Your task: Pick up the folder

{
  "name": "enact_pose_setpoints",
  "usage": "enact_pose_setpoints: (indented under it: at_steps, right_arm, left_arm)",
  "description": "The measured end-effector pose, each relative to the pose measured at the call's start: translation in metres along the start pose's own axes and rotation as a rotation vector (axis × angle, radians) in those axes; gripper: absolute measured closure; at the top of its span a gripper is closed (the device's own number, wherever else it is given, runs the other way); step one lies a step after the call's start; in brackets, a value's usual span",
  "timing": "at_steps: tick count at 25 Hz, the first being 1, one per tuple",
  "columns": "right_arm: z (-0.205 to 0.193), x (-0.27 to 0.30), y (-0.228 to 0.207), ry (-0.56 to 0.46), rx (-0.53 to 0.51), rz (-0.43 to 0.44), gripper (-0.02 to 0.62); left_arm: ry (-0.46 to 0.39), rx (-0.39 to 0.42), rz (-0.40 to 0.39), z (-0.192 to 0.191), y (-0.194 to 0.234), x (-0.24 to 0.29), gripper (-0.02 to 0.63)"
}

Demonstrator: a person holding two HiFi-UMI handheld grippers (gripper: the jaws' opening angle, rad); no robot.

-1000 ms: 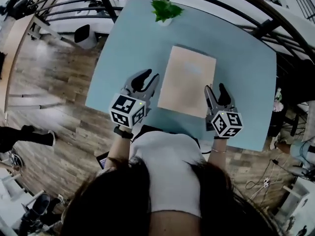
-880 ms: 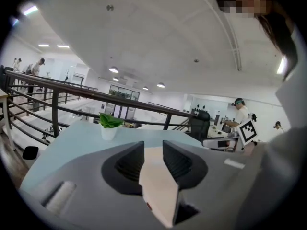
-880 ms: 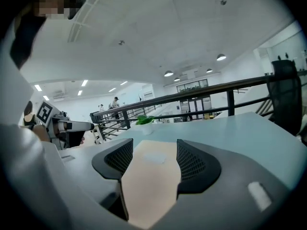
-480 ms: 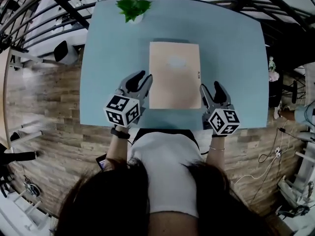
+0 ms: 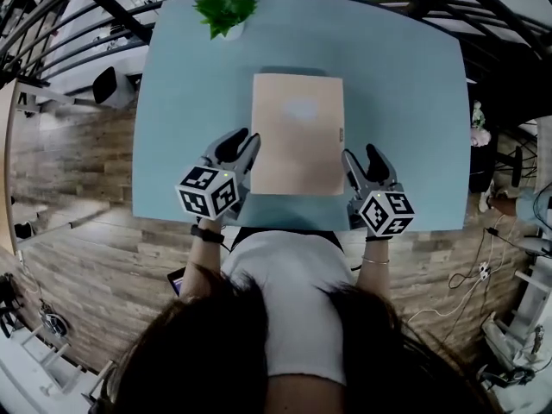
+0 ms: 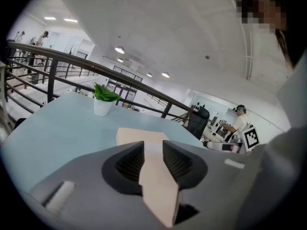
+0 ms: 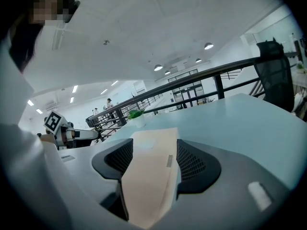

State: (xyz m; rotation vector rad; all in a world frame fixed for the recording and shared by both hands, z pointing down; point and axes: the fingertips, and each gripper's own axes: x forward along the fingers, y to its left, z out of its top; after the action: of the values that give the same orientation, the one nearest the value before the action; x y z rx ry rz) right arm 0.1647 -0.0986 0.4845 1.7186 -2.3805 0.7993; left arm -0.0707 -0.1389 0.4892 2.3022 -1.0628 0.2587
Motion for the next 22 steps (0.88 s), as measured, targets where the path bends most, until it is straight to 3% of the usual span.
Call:
enact_pose_setpoints:
  at_steps: [22]
  right_arm:
    - [-0.048, 0.022, -0.013, 0.122, 0.119, 0.034, 0.337]
  left_arm:
    - [0.095, -0.146, 0.030, -0.060, 0.040, 0.016, 0.480]
